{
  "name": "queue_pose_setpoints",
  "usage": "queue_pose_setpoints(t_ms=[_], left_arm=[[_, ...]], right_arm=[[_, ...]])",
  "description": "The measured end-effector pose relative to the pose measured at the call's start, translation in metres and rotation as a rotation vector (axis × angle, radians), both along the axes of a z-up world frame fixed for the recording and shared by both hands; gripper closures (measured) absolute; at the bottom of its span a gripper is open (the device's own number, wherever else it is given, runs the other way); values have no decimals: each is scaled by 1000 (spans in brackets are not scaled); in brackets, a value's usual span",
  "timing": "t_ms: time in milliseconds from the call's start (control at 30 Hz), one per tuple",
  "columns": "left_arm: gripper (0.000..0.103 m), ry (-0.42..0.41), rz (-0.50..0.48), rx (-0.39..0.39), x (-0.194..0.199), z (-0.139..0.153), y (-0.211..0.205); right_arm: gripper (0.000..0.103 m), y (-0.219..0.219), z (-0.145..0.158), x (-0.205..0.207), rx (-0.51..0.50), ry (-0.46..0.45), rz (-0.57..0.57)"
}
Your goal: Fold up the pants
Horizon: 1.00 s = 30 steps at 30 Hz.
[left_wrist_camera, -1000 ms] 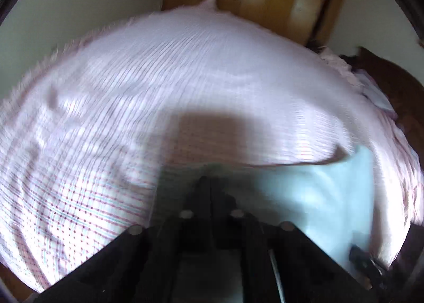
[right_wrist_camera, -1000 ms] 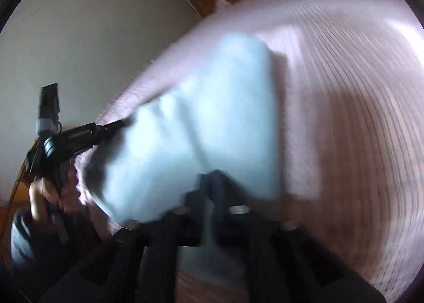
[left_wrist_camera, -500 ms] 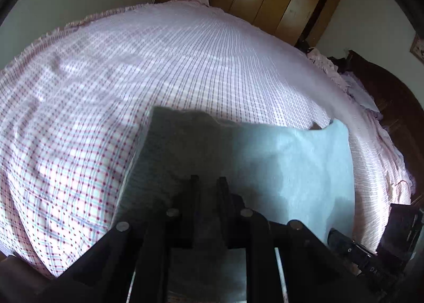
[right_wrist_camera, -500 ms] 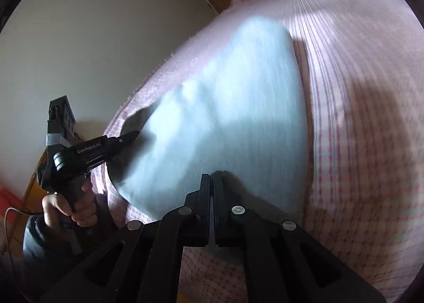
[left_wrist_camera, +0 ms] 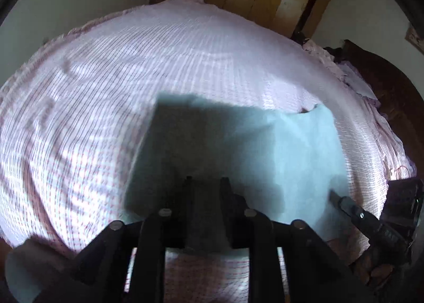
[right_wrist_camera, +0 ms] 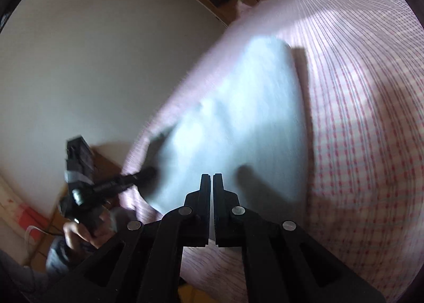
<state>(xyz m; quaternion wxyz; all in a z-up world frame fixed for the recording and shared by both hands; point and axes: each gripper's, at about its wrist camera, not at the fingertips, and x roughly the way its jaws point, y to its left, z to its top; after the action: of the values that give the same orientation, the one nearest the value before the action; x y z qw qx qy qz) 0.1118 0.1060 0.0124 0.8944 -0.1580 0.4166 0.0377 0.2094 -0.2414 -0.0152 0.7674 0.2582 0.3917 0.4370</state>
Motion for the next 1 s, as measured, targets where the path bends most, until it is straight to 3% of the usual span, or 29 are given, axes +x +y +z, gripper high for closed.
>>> queue_pose_setpoints(t_ms=[133,200,267,400,533,633,767,867,1000], left_arm=[[68,-15,-54,36,34,0,-9],[69,48,-44,69,51,-15,-7],[73,48,-36,22,57,-11,-2],[73,-35,-44,21,60,12,-7],[74,53,-37,27,90,-18,-9],[75,43,-2,29,93,-14,-9],[75,0,32,24,81,-1,-14],[75,-15,56,19,68,-3,-16],[73,41,4,57,73,-23,-20]], right_arm=[[103,-3,-3,39,38,44,13],[103,-8,-14,63,-47,103,-59],[103,-20,-22,78,35,176,-72],[103,-24,5,90,-23,80,-105],[103,-20,7,120,-43,94,-113],[103,-14,4,141,-102,114,-174],[103,-19,22,127,-97,74,-283],[103,-14,25,100,-133,51,-270],[103,-11,13,72,-209,21,-258]])
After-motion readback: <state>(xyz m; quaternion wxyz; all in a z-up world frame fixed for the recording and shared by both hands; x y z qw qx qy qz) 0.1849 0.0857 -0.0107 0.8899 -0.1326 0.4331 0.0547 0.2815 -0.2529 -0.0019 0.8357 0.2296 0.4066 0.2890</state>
